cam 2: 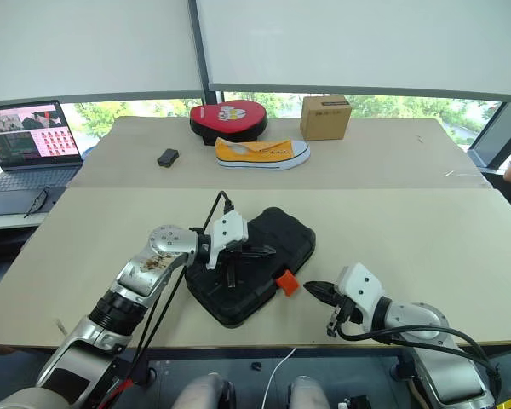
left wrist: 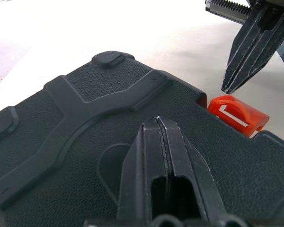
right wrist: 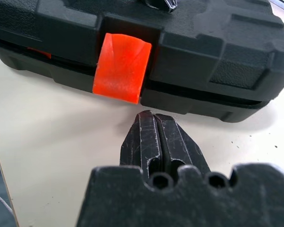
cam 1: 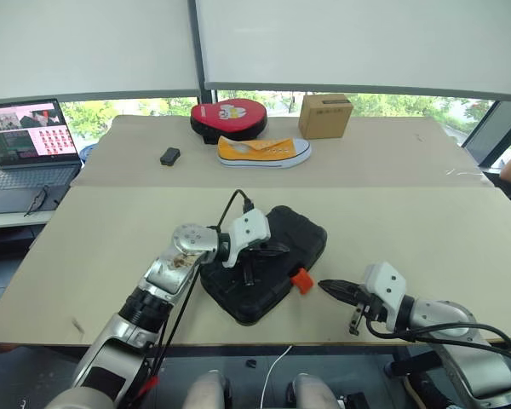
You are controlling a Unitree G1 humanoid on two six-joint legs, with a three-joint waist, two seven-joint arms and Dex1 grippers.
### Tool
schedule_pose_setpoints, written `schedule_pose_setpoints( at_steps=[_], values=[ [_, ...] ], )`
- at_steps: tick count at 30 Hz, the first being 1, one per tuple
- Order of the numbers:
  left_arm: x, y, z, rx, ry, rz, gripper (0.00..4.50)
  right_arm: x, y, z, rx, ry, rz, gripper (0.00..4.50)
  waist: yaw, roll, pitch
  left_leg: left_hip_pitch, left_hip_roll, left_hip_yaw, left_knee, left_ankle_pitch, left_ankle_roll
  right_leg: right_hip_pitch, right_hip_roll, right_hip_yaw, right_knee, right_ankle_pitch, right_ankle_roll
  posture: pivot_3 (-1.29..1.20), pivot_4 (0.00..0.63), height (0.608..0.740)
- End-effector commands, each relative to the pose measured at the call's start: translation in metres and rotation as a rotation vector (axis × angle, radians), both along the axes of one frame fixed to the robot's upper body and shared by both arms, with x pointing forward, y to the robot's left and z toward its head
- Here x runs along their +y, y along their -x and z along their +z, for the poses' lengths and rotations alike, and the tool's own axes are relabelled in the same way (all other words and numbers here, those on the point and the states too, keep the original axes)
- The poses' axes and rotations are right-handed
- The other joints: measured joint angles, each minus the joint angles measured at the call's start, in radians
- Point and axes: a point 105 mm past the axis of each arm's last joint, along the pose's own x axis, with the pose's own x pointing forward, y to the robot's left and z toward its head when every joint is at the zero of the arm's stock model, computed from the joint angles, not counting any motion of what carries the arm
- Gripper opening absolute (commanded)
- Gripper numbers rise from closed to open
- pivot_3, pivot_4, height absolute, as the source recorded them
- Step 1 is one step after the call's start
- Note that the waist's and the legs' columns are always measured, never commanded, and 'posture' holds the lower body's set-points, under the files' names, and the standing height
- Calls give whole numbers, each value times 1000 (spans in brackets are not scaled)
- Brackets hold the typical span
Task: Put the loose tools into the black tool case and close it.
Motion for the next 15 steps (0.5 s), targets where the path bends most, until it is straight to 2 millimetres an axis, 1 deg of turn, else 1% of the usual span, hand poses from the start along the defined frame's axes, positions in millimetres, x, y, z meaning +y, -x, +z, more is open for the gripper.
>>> schedule_pose_setpoints(
  at_steps=[1,4,6,10,15],
  values=[
    [22,23,-75,255,-190,37,0,8,-5,10,-34,-24,27,27,-2,0,0,3,0,0,-2,0,0,2,0,0,0,-1,-1,0,150,740],
    [25,22,-77,259,-196,46,0,15,-8,7,-25,-23,56,27,-4,-1,0,10,0,0,-6,0,-1,8,0,0,-1,-5,-2,0,150,740],
    [27,21,-78,262,-199,56,0,23,-11,6,-21,-35,82,27,-4,-1,0,14,1,0,-9,0,-1,10,0,0,-1,-6,-4,0,150,740],
    [30,19,-77,264,-198,74,0,33,-13,4,-1,-45,117,27,-3,0,-1,15,1,0,-11,0,-1,10,0,0,-1,-7,-5,0,150,740],
    [34,20,-78,267,-203,79,0,40,-11,-2,40,-32,154,27,-7,-1,-1,17,2,0,-12,0,-1,11,0,0,-1,-8,-6,0,150,740]
  ],
)
